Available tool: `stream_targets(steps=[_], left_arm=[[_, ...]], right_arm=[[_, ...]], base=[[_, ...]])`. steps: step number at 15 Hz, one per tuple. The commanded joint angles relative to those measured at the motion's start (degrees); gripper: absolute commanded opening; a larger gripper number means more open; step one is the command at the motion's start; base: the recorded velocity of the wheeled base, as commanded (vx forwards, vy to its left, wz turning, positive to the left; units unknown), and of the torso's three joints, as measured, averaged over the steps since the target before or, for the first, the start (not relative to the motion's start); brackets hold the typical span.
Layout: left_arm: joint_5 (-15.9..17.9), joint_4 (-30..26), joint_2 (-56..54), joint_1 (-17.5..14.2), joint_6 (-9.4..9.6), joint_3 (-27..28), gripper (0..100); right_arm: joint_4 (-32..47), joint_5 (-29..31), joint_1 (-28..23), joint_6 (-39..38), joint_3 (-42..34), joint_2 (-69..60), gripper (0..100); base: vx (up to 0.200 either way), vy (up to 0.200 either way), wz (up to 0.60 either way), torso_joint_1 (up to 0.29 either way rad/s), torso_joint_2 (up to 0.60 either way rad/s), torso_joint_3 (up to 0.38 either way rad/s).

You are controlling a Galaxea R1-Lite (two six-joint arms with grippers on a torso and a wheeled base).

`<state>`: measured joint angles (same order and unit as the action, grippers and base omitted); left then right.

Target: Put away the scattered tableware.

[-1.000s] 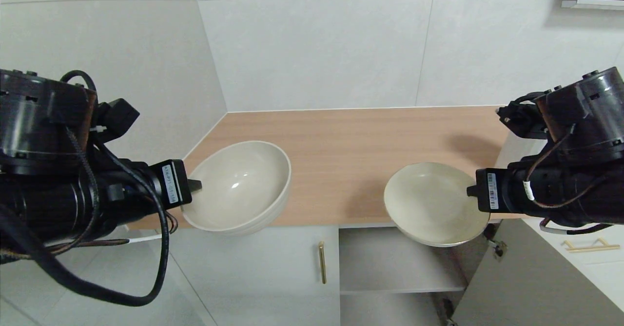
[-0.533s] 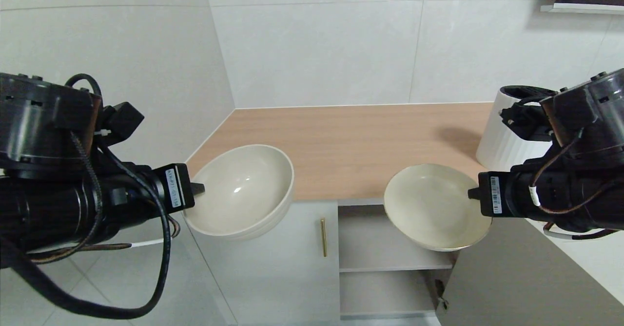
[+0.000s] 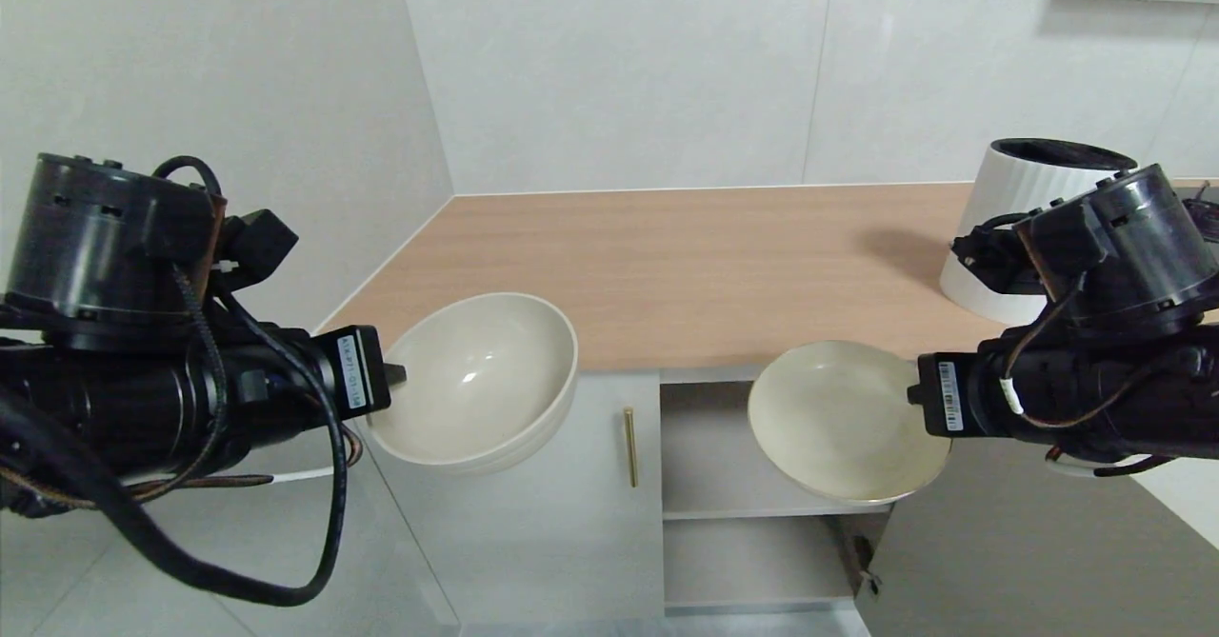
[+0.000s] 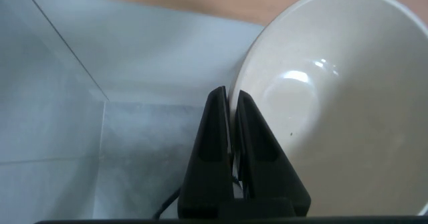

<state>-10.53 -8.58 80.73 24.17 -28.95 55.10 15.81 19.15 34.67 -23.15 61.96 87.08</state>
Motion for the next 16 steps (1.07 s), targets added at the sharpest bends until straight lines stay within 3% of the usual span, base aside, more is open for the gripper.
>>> stream_targets(steps=[1,16], left_arm=[[0.0,0.0,0.8,0.0,-0.05,0.0,0],[0.0,0.0,2.2,0.1,-0.05,-0.2,0]], right_arm=[[0.0,0.0,0.0,-0.1,-0.2,0.9,0],[-0.1,0.0,0.0,-0.1,-0.7,3.7,0]], base=[[0.000,0.000,0.00,-0.178,0.48,0.305],[0.000,0.000,0.00,-0.124,0.47,0.340]])
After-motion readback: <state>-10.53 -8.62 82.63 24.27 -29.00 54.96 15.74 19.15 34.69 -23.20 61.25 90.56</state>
